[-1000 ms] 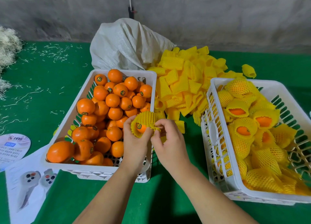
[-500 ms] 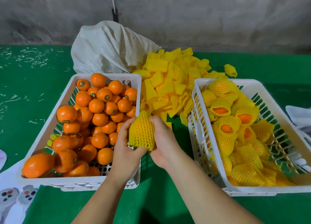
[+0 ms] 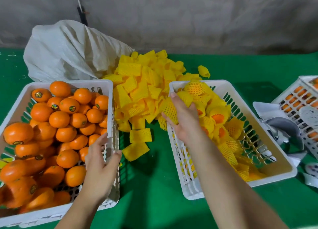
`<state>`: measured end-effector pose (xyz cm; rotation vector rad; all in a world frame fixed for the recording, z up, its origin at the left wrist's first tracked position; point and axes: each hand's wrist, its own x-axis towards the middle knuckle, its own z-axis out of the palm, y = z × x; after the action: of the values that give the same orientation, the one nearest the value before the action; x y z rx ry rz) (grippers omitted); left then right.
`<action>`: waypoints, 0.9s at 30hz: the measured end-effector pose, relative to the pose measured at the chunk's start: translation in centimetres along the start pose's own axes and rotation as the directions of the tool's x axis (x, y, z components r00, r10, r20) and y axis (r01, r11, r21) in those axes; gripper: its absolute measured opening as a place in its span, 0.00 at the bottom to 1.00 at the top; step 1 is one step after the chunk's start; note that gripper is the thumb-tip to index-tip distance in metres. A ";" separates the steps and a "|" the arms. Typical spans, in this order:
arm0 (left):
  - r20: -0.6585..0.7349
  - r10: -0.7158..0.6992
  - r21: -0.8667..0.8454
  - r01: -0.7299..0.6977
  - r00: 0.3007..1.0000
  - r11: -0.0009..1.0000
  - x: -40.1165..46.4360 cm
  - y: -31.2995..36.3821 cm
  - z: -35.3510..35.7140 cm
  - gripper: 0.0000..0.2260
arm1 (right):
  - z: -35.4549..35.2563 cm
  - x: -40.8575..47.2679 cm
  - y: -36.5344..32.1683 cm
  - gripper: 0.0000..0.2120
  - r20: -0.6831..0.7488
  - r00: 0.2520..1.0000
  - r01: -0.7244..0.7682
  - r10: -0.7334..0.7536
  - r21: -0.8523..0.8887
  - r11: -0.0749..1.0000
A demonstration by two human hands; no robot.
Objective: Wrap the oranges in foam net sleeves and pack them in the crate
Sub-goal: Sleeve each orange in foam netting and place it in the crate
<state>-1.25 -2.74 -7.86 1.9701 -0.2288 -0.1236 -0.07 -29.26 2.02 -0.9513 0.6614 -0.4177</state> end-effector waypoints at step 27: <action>0.027 -0.180 -0.062 0.181 0.983 0.982 2.1 -2.2 1.0 0.23 | -15.8 6.1 -1.0 0.35 0.411 0.894 0.345 -0.181 -0.887 -0.308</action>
<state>0.80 -3.20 -10.27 1.9235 -0.0587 -0.2667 -6.45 -43.02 -5.60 -2.8767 0.5622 -0.0980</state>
